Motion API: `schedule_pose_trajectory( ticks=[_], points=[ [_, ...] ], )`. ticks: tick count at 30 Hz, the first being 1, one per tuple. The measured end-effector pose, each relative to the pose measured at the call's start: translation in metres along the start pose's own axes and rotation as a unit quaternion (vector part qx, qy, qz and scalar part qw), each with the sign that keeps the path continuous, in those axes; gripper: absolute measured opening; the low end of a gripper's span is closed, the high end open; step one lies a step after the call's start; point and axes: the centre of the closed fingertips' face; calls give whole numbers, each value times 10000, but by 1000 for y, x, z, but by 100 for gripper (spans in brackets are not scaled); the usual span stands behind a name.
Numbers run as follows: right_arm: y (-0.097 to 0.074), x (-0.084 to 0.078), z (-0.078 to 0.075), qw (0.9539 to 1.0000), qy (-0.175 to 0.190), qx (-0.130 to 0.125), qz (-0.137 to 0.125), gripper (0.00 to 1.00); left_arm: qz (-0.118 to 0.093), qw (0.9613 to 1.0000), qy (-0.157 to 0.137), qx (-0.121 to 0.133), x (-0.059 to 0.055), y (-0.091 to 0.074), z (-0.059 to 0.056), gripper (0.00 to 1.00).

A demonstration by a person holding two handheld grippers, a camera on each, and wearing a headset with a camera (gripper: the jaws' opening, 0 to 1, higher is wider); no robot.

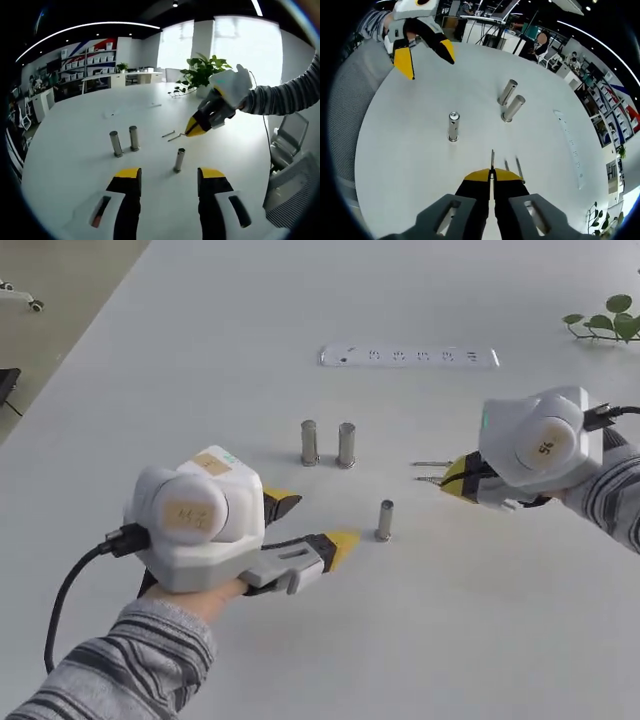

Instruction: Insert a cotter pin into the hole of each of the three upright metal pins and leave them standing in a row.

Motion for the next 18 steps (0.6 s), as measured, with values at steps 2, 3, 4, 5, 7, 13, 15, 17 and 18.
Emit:
schedule_pose_trajectory(
  ticks=[2,3,4,5,7,13,15,17,18],
  points=[
    [-3,7,3,9999,-70,-42,-72,0,1,10000,23,-24,4,2,-1,40],
    [-5,11,4,9999,-94,-55,-128,0,-1,10000,15,-40,6,3,-2,39],
    [-6,16,4,9997,-145,-83,-194,0,-9,10000,-30,-68,8,5,-3,37],
    [-7,18,6,9996,-174,-87,-217,0,-14,9999,-61,-88,10,6,-3,35],
    [-10,27,6,9989,-274,-128,-354,0,-26,9999,-91,-111,14,8,-4,33],
    [-15,49,10,9963,-556,-166,-628,0,117,9989,-372,-246,20,16,-8,32],
    [-16,56,13,9953,-680,-154,-676,0,107,9985,-443,-287,22,18,-9,31],
    [-17,63,16,9935,-881,-172,-696,0,116,9981,-508,-317,24,19,-10,29],
    [-17,65,18,9931,-934,-162,-697,0,120,9979,-540,-327,24,19,-11,27]
  ],
)
Point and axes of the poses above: the centre of the closed fingertips' face, and the gripper's own axes: y roughly forward along the fingers, z roughly to its left, x roughly out of its top, and after that the axes turned 8 degrees about x, right-handed
